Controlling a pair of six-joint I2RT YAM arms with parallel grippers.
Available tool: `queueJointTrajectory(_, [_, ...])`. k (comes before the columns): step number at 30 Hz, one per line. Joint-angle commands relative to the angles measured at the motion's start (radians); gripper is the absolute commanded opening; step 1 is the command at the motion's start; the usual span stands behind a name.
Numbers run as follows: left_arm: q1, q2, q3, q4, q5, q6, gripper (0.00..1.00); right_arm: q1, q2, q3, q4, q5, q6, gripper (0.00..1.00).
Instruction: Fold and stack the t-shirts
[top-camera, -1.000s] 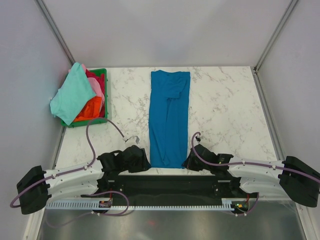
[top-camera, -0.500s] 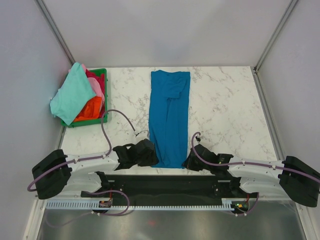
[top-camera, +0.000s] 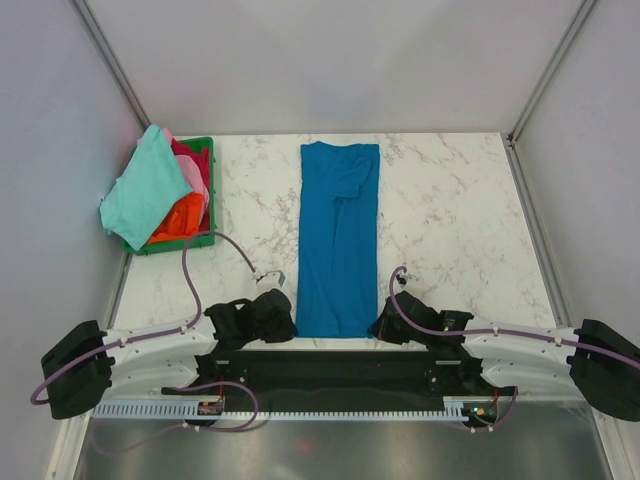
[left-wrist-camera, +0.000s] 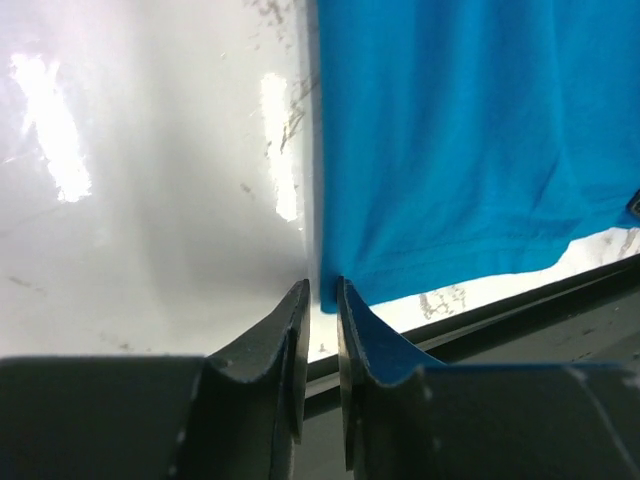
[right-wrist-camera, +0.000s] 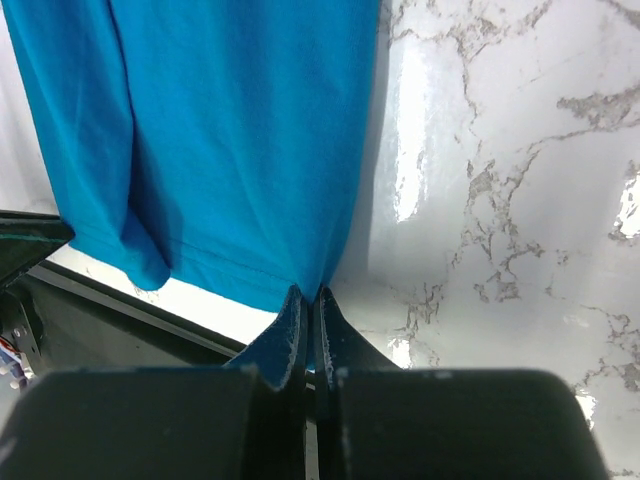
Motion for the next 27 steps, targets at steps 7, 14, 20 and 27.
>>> queueJointTrajectory(7, [-0.006,0.037,0.012,-0.104,-0.007,-0.026,0.36,0.003,0.039,-0.01,-0.145,0.053,-0.021,0.0])
queueJointTrajectory(14, [-0.009,-0.035,0.044,-0.107,-0.012,-0.014,0.72,0.003,0.036,-0.01,-0.145,0.044,-0.022,0.0])
queueJointTrajectory(20, [-0.008,0.008,0.038,-0.094,-0.032,-0.02,0.65,0.005,0.03,-0.021,-0.143,0.049,-0.021,0.0])
queueJointTrajectory(27, [-0.008,0.08,-0.022,0.068,-0.001,-0.038,0.46,0.005,0.041,-0.036,-0.123,0.044,-0.018,0.0])
